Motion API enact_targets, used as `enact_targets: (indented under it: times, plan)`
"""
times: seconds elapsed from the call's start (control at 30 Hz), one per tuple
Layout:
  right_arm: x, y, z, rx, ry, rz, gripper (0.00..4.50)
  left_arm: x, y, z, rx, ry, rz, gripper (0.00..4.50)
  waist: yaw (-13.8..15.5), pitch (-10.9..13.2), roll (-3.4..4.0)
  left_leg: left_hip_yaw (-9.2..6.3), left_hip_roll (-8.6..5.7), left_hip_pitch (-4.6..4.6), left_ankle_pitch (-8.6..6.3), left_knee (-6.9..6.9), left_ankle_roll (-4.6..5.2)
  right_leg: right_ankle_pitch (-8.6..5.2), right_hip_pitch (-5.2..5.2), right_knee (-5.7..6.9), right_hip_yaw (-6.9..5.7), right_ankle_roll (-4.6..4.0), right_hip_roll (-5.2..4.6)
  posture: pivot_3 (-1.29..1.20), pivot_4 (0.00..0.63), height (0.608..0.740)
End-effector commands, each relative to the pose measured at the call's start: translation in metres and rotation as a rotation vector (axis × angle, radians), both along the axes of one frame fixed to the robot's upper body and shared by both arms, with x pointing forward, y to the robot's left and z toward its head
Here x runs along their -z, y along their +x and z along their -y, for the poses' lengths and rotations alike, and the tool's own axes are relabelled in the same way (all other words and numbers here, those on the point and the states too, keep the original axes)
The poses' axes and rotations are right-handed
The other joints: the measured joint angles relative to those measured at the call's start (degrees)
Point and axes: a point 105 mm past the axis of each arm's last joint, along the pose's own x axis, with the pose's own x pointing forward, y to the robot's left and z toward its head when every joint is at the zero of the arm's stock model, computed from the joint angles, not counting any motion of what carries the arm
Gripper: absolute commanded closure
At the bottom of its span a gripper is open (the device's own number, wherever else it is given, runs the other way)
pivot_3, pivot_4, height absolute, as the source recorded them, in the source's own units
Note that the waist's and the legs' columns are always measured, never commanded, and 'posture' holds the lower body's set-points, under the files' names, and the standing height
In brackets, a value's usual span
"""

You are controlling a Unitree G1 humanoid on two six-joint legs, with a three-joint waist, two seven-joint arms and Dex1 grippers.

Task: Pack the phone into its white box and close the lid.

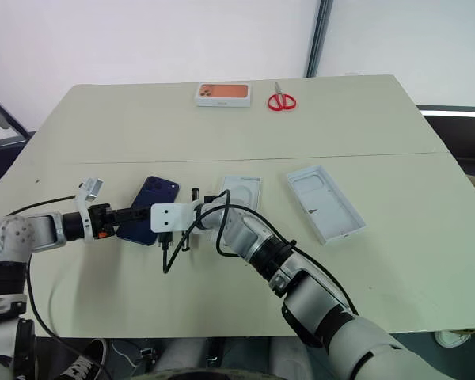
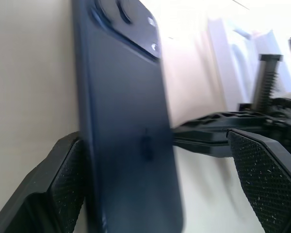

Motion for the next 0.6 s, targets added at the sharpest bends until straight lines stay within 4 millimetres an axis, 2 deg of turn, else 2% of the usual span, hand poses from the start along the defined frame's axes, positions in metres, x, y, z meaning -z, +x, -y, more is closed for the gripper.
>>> enact_targets:
  times: [0.03, 0.1, 0.2, 0.23, 0.33, 0.43, 0.47, 0.6]
  plan:
    - [-0.0006, 0.0013, 0.0031, 0.008, -0.006, 0.016, 4.43, 0.0285, -0.0108, 0.0089, 0.015, -0.031, -0.134, 0.00, 0.0, 0.0, 0.00, 0.00, 0.00, 0.00, 0.00, 0.00, 0.00, 0.00, 0.01, 0.00, 0.00, 0.00, 0.00, 0.00, 0.150, 0.740]
    - [-0.0004, 0.0018, 0.0033, 0.010, -0.004, 0.019, 4.43, 0.0277, -0.0105, 0.0057, -0.002, -0.058, -0.141, 0.00, 0.0, 0.0, 0.00, 0.00, 0.00, 0.00, 0.00, 0.00, 0.00, 0.00, 0.01, -0.01, 0.00, 0.00, 0.00, 0.00, 0.150, 0.740]
    - [0.0003, 0.0032, 0.0041, 0.015, -0.009, 0.026, 4.50, 0.0300, -0.0118, 0.0037, -0.017, -0.077, -0.159, 0.87, -0.1, 0.0, 0.00, -0.01, 0.00, 0.00, 0.00, 0.00, 0.00, 0.00, 0.00, -0.01, -0.01, 0.00, 0.00, 0.00, 0.150, 0.740]
    - [0.0000, 0.0032, 0.0040, 0.015, -0.006, 0.025, 4.50, 0.0303, -0.0121, 0.0037, -0.018, -0.079, -0.159, 1.29, -0.2, 0.0, 0.00, -0.01, 0.00, 0.00, 0.00, 0.00, 0.00, 0.00, -0.01, -0.01, 0.00, 0.00, 0.00, 0.00, 0.150, 0.740]
    - [-0.0001, 0.0026, 0.0036, 0.017, 0.002, 0.017, 4.50, 0.0319, -0.0136, 0.0043, -0.018, -0.093, -0.166, 2.93, -0.4, 0.0, -0.01, 0.00, 0.01, -0.01, 0.00, -0.02, 0.00, 0.00, -0.04, -0.02, 0.00, 0.00, 0.01, 0.00, 0.150, 0.740]
    - [0.0009, 0.0021, 0.0039, 0.015, -0.001, 0.020, 4.50, 0.0330, -0.0139, 0.0064, -0.019, -0.107, -0.171, 4.32, -0.1, 0.0, -0.03, -0.01, 0.02, -0.01, 0.00, -0.02, 0.00, 0.00, -0.03, -0.03, 0.00, 0.00, 0.02, 0.00, 0.150, 0.740]
    - [0.0010, 0.0020, 0.0040, 0.015, -0.001, 0.020, 4.50, 0.0331, -0.0144, 0.0067, -0.019, -0.111, -0.173, 4.47, -0.2, 0.0, -0.03, -0.02, 0.02, 0.02, 0.00, -0.01, 0.00, 0.00, 0.02, -0.03, -0.02, 0.00, 0.02, 0.00, 0.150, 0.740]
    - [-0.0004, 0.0037, 0.0051, 0.020, 0.003, 0.029, 4.50, 0.0335, -0.0190, 0.0096, -0.004, -0.128, -0.179, 4.47, -0.3, 0.0, -0.03, -0.02, 0.02, 0.02, 0.01, -0.03, -0.02, 0.00, 0.01, -0.03, -0.01, 0.00, 0.02, 0.00, 0.150, 0.740]
